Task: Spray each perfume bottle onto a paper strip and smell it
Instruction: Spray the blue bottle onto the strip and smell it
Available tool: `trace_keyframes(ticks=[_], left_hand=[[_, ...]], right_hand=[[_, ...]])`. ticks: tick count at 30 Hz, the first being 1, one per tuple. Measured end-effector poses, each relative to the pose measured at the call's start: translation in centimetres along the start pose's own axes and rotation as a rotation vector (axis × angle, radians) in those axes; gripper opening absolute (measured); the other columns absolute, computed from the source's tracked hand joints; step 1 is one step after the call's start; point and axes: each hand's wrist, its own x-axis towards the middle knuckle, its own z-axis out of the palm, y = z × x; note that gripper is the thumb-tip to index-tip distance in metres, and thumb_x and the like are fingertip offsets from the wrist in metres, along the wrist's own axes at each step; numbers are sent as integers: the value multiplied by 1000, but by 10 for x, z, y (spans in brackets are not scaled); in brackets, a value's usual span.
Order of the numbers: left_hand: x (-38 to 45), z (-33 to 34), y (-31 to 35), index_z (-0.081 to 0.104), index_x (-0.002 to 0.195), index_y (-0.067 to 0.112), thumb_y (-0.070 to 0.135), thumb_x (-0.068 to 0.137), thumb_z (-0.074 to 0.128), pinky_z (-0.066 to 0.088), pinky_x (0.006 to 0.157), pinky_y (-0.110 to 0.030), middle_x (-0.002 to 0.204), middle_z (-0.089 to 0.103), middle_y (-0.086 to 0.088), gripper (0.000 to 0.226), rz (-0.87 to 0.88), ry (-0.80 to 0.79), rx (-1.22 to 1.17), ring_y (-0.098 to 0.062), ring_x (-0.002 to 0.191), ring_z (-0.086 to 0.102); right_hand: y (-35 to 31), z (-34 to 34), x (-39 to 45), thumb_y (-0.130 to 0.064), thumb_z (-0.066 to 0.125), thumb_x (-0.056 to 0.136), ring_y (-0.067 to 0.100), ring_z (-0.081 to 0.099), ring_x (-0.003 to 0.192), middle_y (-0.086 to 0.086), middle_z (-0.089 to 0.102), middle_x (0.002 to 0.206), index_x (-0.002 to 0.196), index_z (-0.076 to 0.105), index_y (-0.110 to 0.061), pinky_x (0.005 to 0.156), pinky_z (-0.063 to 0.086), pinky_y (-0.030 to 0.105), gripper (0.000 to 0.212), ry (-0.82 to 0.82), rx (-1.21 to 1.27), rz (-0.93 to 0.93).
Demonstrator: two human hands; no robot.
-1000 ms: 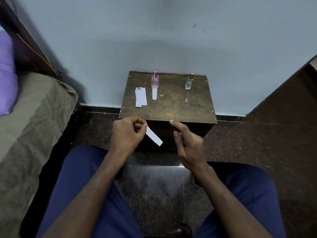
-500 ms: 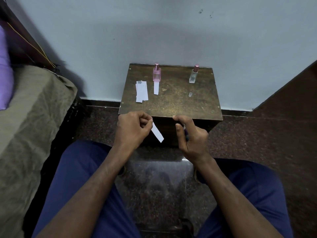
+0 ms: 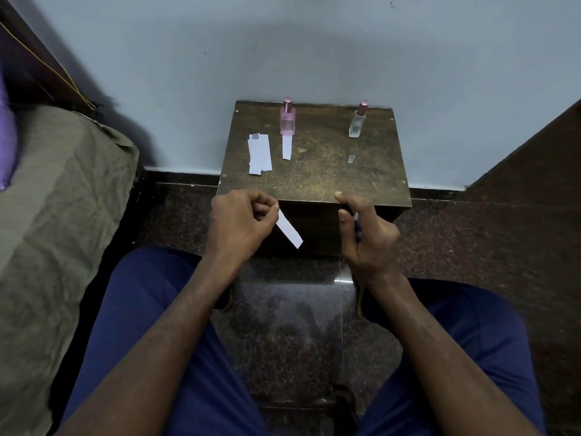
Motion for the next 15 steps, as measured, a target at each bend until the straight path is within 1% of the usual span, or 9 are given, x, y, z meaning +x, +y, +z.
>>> trace_keyframes(ticks=[3, 6, 8, 10, 13, 15], left_hand=[[0, -1, 0, 84, 92, 27, 31, 89, 82, 61, 71, -18, 72, 75, 16, 6, 2, 1, 1, 6, 66, 71], [1, -1, 0, 84, 92, 27, 31, 89, 82, 59, 70, -14, 71, 75, 17, 6, 2, 0, -5, 6, 66, 71], [0, 0, 0, 84, 92, 27, 31, 89, 82, 58, 69, -13, 71, 74, 17, 5, 7, -3, -7, 6, 66, 71], [-1, 0, 1, 84, 92, 27, 31, 89, 82, 58, 68, -12, 71, 74, 18, 5, 8, -6, -7, 7, 66, 71], [-1, 0, 2, 84, 93, 27, 31, 89, 82, 58, 68, -12, 71, 74, 18, 5, 15, -10, -2, 8, 66, 70], [-1, 0, 2, 84, 93, 26, 30, 90, 82, 56, 67, -9, 71, 74, 17, 5, 18, -11, -2, 7, 67, 70]], right_hand=[[1, 1, 1, -15, 52, 109, -4, 55, 80, 13, 77, 103, 132, 58, -6, 79, 41, -2, 25, 17, 8, -39], [2, -2, 1, -14, 53, 109, -1, 60, 85, 15, 77, 109, 133, 59, -6, 85, 40, -2, 26, 30, -11, -57], [3, -5, 1, -14, 53, 109, -6, 57, 92, 15, 77, 111, 133, 59, -6, 87, 41, -1, 26, 34, -7, -57], [3, -6, 1, -13, 53, 108, -8, 54, 92, 14, 77, 108, 132, 59, -6, 85, 40, -2, 25, 34, -7, -60], [4, -6, 1, -14, 52, 108, -7, 48, 78, 8, 76, 93, 128, 58, -10, 74, 37, -4, 21, 25, -39, -58], [3, -6, 1, -11, 54, 107, -7, 45, 76, 8, 74, 90, 127, 58, -10, 72, 36, -4, 20, 29, -42, -52]])
